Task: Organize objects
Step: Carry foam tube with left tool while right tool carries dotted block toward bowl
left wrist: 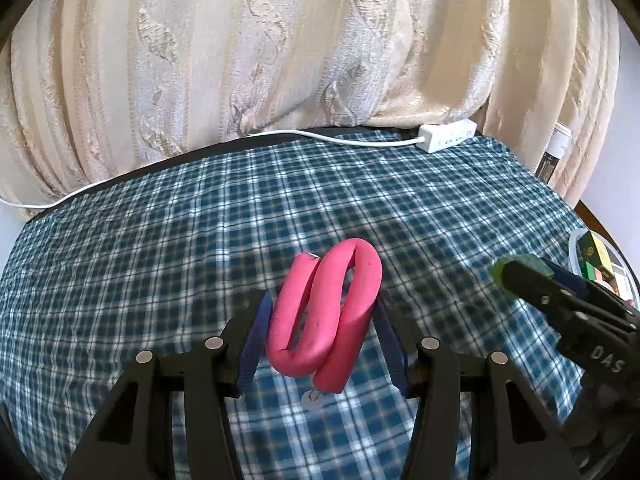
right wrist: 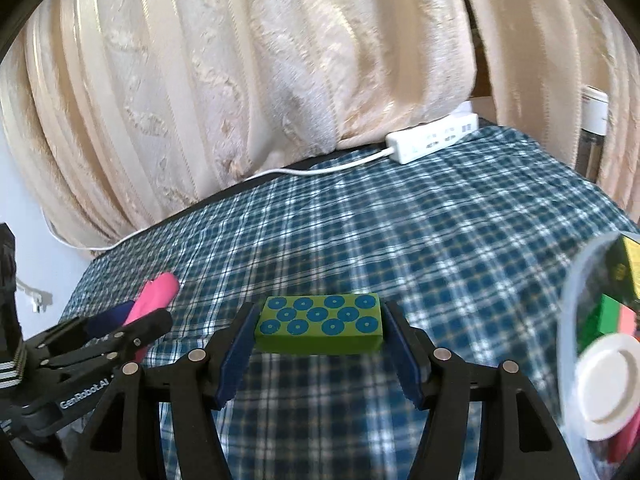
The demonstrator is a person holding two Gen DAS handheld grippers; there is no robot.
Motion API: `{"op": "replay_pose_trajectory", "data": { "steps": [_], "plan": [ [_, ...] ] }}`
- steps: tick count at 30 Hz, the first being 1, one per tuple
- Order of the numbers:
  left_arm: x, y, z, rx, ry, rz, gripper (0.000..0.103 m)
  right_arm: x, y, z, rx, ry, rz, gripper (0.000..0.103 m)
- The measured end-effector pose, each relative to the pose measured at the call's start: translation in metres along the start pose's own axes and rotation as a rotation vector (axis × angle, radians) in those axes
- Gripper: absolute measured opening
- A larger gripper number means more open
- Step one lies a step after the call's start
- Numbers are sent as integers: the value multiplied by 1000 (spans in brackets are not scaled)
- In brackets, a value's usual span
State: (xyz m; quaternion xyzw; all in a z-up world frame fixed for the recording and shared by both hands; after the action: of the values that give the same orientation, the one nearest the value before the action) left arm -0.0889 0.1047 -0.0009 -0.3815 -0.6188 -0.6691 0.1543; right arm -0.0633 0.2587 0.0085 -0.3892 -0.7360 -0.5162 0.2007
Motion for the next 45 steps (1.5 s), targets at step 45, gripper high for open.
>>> {"op": "replay_pose_trajectory", "data": {
  "steps": [45],
  "plan": [
    [7,9,132,-215,-76,24,54,-94,77,33,97,201,-147,85]
  ]
}}
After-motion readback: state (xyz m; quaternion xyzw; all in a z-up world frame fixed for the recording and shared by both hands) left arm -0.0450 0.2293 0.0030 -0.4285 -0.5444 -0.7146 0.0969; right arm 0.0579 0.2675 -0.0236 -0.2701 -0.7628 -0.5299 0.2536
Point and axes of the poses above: each gripper's, at about its wrist camera, not at the fingertips, and y roughly against the way its jaws point, z to its right, x to its top, the point moved 9 cm from there along -y, roughly the way its jaws point, and after that the axes turned 6 degrees about -y, right-handed, at the moved point
